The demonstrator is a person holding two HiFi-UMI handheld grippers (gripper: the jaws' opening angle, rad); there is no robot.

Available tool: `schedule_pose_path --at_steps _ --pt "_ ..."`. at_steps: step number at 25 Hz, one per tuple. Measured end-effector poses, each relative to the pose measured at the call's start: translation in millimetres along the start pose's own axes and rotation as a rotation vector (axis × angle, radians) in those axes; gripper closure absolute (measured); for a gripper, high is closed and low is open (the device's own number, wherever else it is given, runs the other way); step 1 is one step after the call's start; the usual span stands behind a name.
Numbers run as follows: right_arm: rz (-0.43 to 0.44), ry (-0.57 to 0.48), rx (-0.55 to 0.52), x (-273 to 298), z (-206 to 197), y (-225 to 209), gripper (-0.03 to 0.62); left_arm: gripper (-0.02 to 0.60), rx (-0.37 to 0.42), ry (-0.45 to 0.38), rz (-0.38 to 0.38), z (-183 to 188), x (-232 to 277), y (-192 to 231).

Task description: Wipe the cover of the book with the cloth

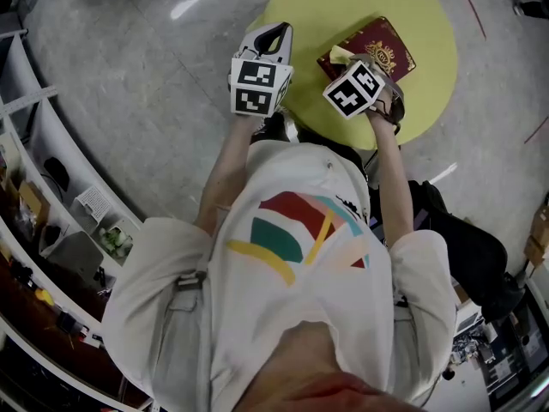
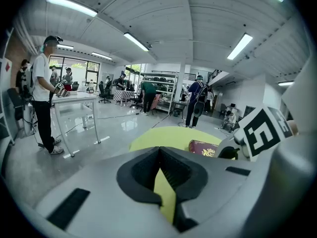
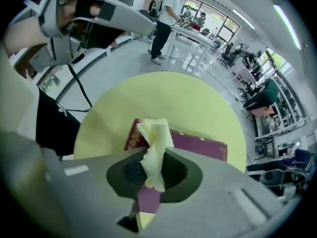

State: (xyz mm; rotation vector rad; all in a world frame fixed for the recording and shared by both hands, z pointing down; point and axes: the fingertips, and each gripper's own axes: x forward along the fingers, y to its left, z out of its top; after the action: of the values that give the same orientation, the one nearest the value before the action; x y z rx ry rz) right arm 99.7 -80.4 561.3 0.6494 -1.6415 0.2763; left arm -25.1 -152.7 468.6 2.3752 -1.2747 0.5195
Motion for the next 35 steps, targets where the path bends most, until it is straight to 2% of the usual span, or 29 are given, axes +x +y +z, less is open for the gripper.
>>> schedule_pose_path --at_steps 4,12,15,17,19,23,25,27,30,35 --pt "0.112 -0.038 0.082 -7.2 5.7 33.1 0.563 0.566 -0.011 -0.005 0.007 -0.5 -1.7 1.9" --pt "0.149 -0.041 0.092 -10.5 6.5 47.5 0.563 0.566 -0.041 -0.008 0.014 -3.5 -4.1 5.4" --pt "0.176 -0.082 0.027 -16.6 10.5 42.4 0.563 0.566 -0.050 -0.010 0.018 -3.4 -3.9 4.4" --pt "0.152 -0.148 -0.128 -25.8 20.3 26.3 0.563 0.566 -0.055 -0.012 0.025 -2.4 -4.2 5.8" --pt "0.083 -0.173 -0.406 -32.4 28.3 4.5 0.563 0.566 -0.065 -0.013 0.039 -2.8 -5.6 9.6" --pt "-0.071 0.004 -1.103 -22.0 24.7 -31.4 0.563 0.566 -0.106 -0.016 0.081 -9.2 -13.2 17.0" --pt "-0.044 0.049 -1.302 -13.5 27.4 -32.2 0.563 0.566 -0.137 -0.019 0.111 -15.3 -19.6 22.8" --pt "0.047 0.050 -1.380 -5.8 32.5 -20.9 0.563 0.566 -0.170 -0.021 0.141 -22.0 -26.8 29.9" --pt "0.162 0.061 -1.426 7.0 37.1 -2.8 0.563 0.566 -0.202 -0.023 0.170 -30.1 -35.6 38.0" --pt "0.181 0.098 -1.571 22.3 36.6 7.1 0.563 0.566 -0.256 -0.026 0.225 -47.3 -53.5 53.6"
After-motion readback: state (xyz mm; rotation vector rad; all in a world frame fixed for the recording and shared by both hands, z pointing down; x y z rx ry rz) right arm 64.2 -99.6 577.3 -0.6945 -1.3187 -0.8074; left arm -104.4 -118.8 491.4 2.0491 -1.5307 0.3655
